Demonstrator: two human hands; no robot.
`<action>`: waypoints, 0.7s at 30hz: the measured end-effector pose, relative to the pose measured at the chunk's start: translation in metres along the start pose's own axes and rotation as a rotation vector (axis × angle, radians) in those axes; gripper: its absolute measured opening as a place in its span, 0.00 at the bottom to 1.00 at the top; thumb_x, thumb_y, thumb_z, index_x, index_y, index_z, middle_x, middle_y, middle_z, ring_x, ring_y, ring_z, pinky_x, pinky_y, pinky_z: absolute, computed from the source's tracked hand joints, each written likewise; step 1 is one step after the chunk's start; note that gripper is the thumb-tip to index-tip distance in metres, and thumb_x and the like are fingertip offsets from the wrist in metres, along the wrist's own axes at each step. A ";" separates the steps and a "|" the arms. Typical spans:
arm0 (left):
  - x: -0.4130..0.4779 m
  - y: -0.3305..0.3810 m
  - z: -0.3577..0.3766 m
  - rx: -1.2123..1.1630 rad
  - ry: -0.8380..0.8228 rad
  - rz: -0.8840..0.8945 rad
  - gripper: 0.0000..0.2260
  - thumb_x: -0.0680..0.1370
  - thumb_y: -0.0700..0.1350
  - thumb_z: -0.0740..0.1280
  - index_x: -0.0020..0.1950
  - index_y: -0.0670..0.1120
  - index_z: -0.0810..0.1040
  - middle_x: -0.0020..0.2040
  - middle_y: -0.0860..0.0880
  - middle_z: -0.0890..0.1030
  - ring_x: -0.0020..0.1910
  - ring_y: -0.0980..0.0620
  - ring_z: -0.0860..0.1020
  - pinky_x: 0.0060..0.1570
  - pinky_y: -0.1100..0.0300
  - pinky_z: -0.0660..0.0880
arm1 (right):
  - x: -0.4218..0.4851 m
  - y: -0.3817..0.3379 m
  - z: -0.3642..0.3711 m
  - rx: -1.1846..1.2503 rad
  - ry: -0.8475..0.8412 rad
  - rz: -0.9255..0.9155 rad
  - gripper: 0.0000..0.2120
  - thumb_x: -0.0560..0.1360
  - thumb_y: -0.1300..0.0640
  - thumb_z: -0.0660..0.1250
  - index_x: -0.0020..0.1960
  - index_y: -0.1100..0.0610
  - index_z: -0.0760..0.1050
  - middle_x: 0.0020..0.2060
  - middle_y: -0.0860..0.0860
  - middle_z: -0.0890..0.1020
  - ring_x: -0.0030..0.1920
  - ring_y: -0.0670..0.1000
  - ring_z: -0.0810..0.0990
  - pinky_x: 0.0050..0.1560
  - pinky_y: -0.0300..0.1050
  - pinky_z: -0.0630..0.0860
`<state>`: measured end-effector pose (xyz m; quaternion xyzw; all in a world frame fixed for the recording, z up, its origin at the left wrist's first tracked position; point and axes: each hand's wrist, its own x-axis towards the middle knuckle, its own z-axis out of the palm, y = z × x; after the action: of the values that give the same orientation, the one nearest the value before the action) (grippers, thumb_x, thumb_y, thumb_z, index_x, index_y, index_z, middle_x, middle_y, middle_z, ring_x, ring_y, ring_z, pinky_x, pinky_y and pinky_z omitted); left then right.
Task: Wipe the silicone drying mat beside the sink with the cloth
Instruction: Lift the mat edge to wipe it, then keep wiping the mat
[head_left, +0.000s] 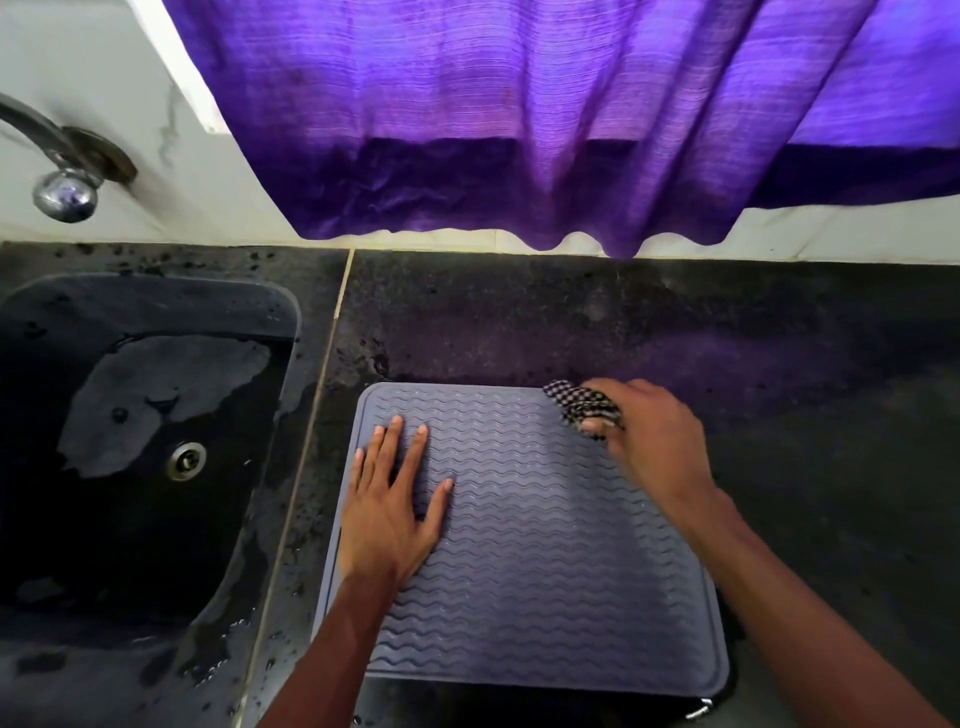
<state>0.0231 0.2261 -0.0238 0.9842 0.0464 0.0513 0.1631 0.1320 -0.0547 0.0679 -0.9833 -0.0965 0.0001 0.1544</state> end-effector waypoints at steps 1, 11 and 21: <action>0.000 0.000 0.000 0.000 0.003 0.001 0.31 0.80 0.64 0.55 0.81 0.52 0.61 0.82 0.48 0.57 0.81 0.47 0.55 0.78 0.46 0.57 | 0.000 -0.005 0.007 -0.031 -0.008 -0.032 0.23 0.67 0.57 0.75 0.60 0.45 0.78 0.45 0.50 0.83 0.46 0.55 0.81 0.45 0.49 0.78; 0.000 0.001 -0.001 0.000 -0.005 -0.008 0.31 0.80 0.64 0.55 0.81 0.52 0.61 0.82 0.48 0.57 0.81 0.48 0.54 0.78 0.46 0.56 | -0.007 -0.003 0.044 -0.087 -0.014 0.002 0.30 0.62 0.62 0.79 0.61 0.46 0.78 0.49 0.51 0.84 0.48 0.56 0.81 0.45 0.49 0.79; 0.000 0.001 -0.001 0.008 -0.039 -0.020 0.32 0.81 0.66 0.52 0.82 0.53 0.58 0.83 0.49 0.54 0.82 0.49 0.51 0.79 0.47 0.53 | 0.012 -0.041 0.036 0.015 -0.056 -0.046 0.21 0.70 0.55 0.75 0.62 0.48 0.78 0.52 0.49 0.79 0.52 0.53 0.76 0.46 0.47 0.76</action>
<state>0.0232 0.2260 -0.0222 0.9851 0.0532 0.0302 0.1608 0.1347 -0.0033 0.0468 -0.9793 -0.1233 0.0247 0.1589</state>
